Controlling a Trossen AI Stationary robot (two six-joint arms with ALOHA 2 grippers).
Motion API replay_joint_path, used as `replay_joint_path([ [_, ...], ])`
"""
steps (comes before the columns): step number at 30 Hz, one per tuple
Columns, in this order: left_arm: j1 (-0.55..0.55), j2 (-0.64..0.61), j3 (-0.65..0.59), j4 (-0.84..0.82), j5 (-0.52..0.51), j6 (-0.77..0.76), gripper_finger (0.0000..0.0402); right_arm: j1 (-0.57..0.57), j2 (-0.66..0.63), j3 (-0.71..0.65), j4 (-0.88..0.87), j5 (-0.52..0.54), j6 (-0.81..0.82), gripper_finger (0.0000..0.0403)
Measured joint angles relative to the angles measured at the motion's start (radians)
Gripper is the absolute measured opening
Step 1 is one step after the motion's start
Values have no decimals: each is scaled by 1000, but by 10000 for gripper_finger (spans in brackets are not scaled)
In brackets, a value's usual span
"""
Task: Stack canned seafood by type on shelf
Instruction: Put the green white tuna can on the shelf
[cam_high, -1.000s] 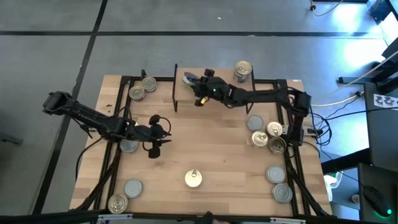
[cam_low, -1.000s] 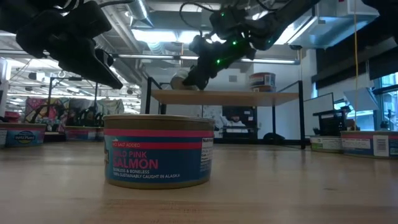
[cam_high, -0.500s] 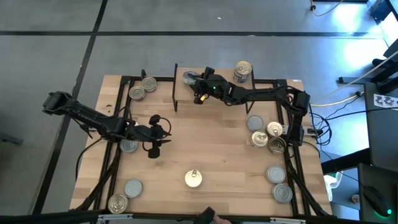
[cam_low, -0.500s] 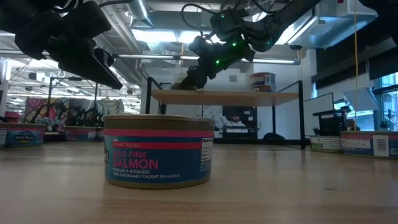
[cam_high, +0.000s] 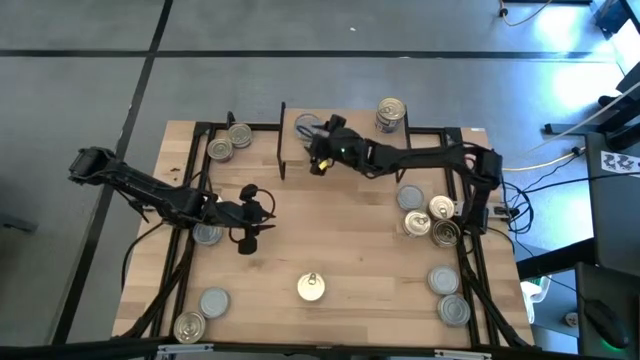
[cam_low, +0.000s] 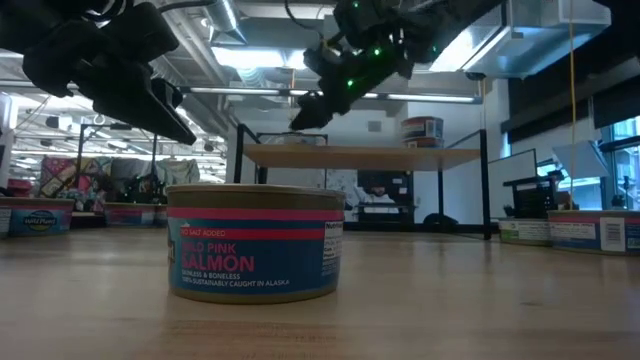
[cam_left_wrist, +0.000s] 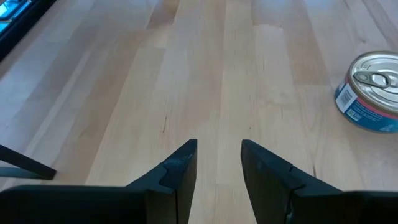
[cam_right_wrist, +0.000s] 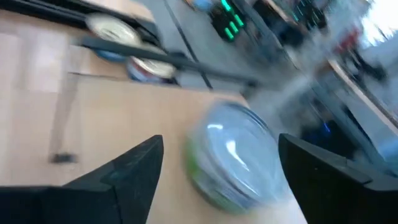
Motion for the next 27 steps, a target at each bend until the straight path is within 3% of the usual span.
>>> replay_joint_path([
  [5,0,0,0,-2,0,0,123,-28,-13,116,-311,-30,284,287],
  [10,0,0,0,-4,0,0,123,-66,-13,146,-412,-144,404,281],
  [14,0,0,0,-6,0,2,123,-86,10,147,-379,-220,430,280],
  [27,0,0,1,-21,0,4,123,-94,86,146,-217,-195,368,280],
])
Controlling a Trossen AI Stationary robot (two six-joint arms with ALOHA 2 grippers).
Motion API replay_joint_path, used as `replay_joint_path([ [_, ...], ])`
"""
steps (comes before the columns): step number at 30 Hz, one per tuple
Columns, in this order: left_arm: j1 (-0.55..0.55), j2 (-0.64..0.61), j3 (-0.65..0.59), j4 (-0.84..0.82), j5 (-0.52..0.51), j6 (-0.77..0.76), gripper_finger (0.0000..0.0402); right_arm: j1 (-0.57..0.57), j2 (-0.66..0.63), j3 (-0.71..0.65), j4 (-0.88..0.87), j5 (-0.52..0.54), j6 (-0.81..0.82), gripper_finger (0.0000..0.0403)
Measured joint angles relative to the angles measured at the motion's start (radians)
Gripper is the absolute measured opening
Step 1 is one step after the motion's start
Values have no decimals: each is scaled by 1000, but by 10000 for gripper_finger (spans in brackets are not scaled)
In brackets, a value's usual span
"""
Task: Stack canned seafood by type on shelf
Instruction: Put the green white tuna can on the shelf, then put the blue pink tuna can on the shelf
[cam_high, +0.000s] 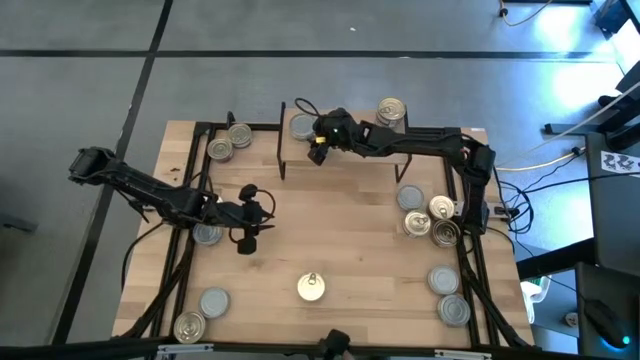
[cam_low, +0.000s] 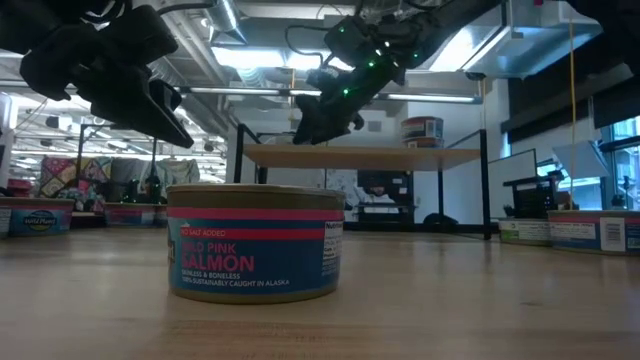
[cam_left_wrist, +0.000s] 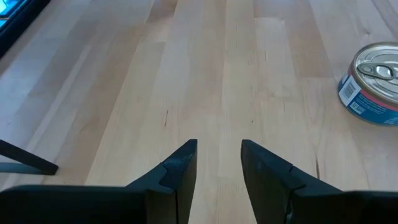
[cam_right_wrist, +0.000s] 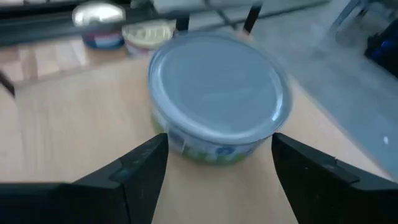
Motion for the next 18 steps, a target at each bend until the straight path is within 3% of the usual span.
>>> replay_joint_path([
  [13,0,0,0,1,0,1,123,-13,41,0,136,22,-30,280],
  [18,0,0,0,3,0,0,123,8,-27,-2,14,-10,-55,280],
])
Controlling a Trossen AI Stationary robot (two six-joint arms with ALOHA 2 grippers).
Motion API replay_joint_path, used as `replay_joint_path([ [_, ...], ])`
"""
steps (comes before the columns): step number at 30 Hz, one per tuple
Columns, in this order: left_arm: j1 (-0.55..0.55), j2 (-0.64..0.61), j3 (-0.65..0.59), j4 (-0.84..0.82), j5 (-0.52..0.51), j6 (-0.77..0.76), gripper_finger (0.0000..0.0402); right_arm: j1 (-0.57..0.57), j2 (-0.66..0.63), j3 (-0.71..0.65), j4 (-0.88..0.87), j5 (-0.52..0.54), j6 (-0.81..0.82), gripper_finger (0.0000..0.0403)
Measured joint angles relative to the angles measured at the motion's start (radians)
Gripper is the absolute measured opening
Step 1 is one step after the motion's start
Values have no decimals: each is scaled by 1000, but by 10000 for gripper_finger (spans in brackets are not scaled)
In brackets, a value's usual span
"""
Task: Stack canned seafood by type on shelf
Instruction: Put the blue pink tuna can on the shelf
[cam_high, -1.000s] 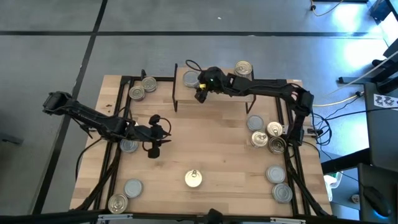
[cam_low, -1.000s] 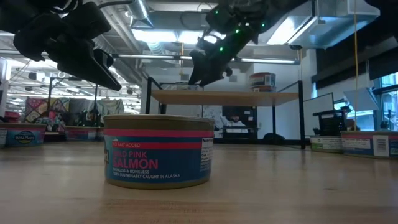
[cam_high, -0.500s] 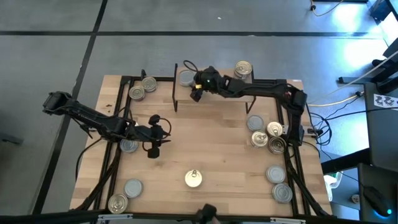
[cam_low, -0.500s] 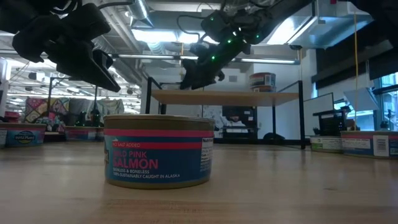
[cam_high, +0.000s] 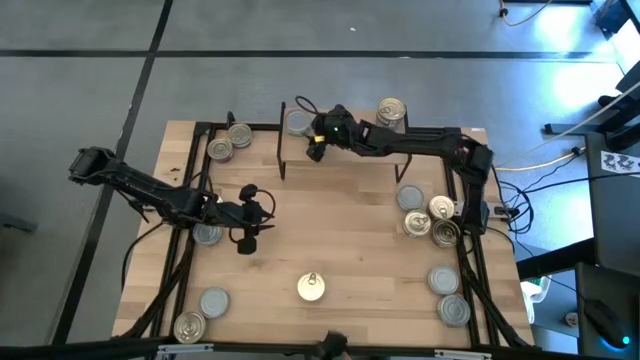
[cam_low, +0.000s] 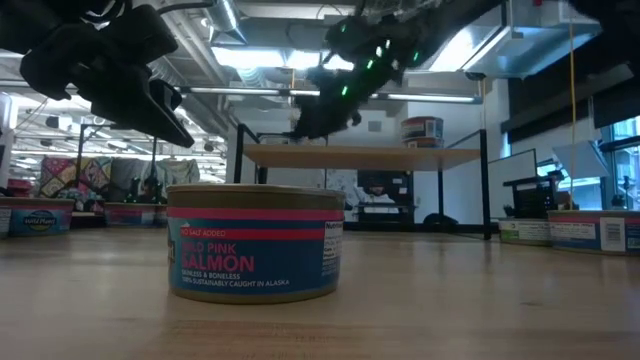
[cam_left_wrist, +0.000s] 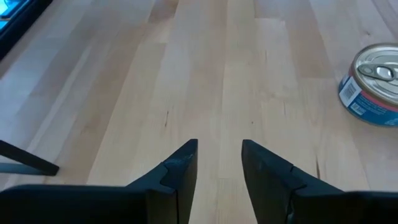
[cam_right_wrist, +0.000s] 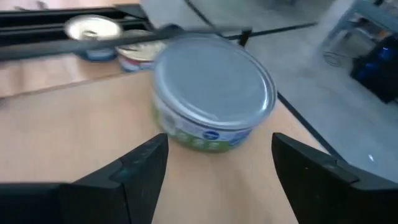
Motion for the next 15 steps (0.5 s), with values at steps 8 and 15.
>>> replay_joint_path([
  [8,-1,0,0,7,0,-20,123,208,-185,2,-437,-108,6,280],
  [15,-1,0,0,103,1,4,123,436,-176,-120,-364,-109,7,280],
])
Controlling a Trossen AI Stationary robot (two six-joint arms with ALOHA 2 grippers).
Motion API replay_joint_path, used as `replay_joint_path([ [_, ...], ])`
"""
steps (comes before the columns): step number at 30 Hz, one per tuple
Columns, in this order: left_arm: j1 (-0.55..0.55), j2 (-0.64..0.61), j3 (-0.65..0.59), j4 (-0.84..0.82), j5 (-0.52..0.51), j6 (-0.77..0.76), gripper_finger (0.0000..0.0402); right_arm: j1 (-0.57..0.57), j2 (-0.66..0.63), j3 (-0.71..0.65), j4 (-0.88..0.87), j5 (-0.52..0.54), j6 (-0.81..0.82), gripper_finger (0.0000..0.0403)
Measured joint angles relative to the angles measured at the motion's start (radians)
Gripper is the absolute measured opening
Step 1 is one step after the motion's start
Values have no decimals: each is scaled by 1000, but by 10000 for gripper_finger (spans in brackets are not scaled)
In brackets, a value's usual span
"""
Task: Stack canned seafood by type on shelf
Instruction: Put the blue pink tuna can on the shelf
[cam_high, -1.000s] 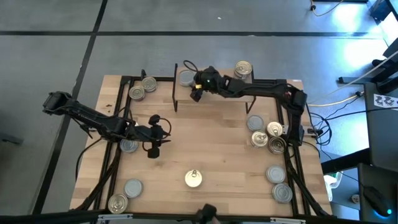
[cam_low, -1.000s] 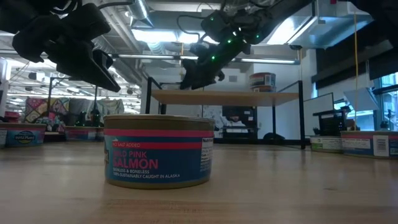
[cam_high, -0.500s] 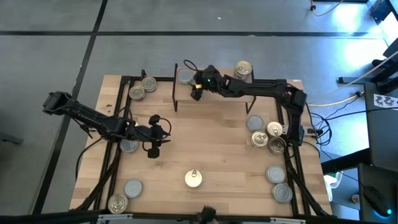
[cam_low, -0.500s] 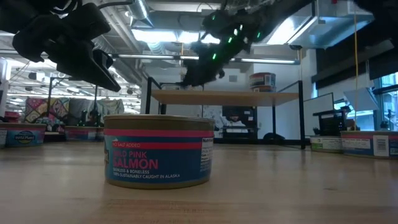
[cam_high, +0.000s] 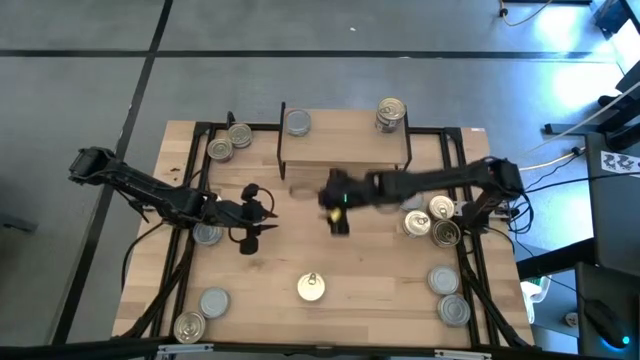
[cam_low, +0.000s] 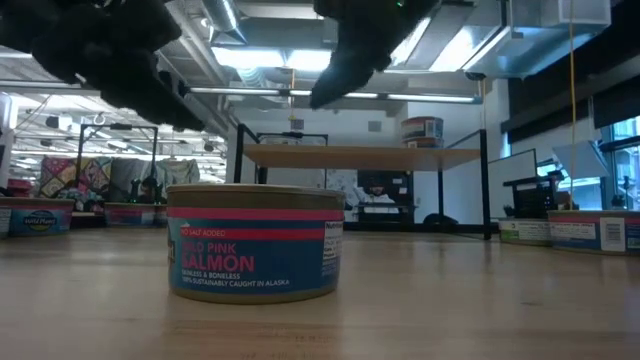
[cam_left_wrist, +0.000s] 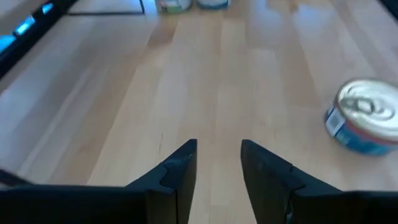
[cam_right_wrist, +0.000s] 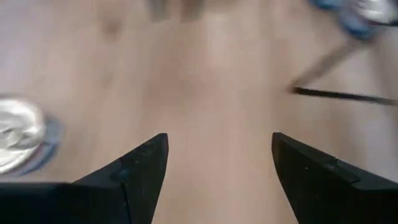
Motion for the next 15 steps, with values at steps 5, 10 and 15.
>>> replay_joint_path([
  [5,-1,46,0,118,1,-55,123,119,0,-178,129,67,16,280],
  [10,-31,202,37,199,1,-125,123,206,-22,-286,135,84,90,280],
  [15,-54,410,177,199,1,-174,123,278,-60,-383,139,105,101,280],
])
